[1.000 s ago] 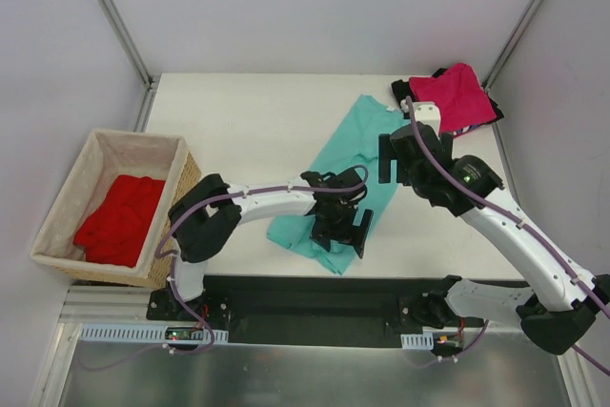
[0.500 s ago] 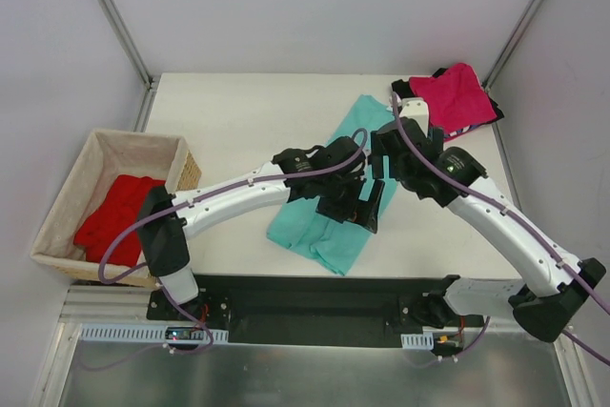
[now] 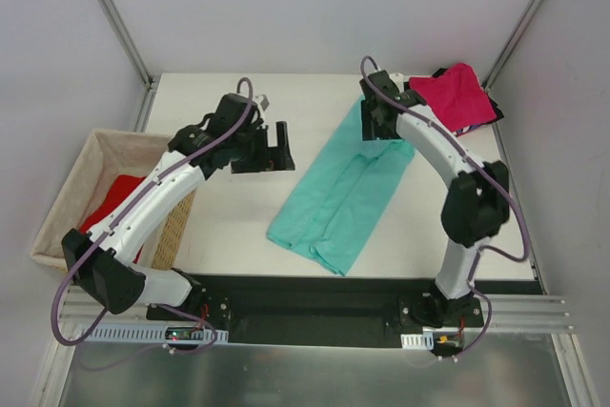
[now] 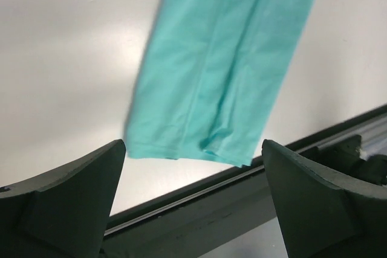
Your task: Fold and stack the t-shirts
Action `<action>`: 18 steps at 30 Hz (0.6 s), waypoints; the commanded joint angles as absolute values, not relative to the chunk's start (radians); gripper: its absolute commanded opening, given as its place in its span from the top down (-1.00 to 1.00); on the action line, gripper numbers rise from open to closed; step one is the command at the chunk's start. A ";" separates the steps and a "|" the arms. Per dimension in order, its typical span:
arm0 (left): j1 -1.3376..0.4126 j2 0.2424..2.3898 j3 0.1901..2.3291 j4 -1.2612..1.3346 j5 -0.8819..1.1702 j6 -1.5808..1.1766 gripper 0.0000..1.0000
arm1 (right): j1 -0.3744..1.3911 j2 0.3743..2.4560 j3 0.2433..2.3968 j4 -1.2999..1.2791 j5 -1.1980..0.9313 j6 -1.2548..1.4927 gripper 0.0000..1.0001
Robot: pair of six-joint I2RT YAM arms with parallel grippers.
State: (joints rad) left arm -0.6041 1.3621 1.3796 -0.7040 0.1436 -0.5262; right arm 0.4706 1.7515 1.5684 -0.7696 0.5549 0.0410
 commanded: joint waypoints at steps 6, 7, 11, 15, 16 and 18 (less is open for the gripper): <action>-0.324 1.235 1.155 -0.792 0.081 -0.457 -0.95 | 0.411 2.134 2.023 -0.770 0.492 0.008 -0.94; -0.302 1.220 1.141 -0.788 0.086 -0.456 -0.95 | 0.402 2.154 2.029 -0.753 0.486 0.009 -0.94; -0.238 1.187 1.079 -0.770 0.092 -0.443 -0.95 | 0.382 2.195 2.028 -0.626 0.454 0.028 -0.94; -0.215 1.175 1.052 -0.756 0.107 -0.426 -0.95 | 0.371 2.246 2.063 -0.559 0.376 0.032 -0.94; -0.210 1.177 1.043 -0.755 0.110 -0.423 -0.96 | 0.368 2.249 2.059 -0.539 0.350 0.049 -0.94; -0.203 1.177 1.037 -0.747 0.121 -0.416 -0.96 | 0.348 2.246 2.024 -0.451 0.236 0.084 -0.93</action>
State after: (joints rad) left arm -0.2203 1.1988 1.0580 -0.7624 0.0990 -0.4530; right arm 0.3744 2.2406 2.0125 -0.6106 0.4061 0.0292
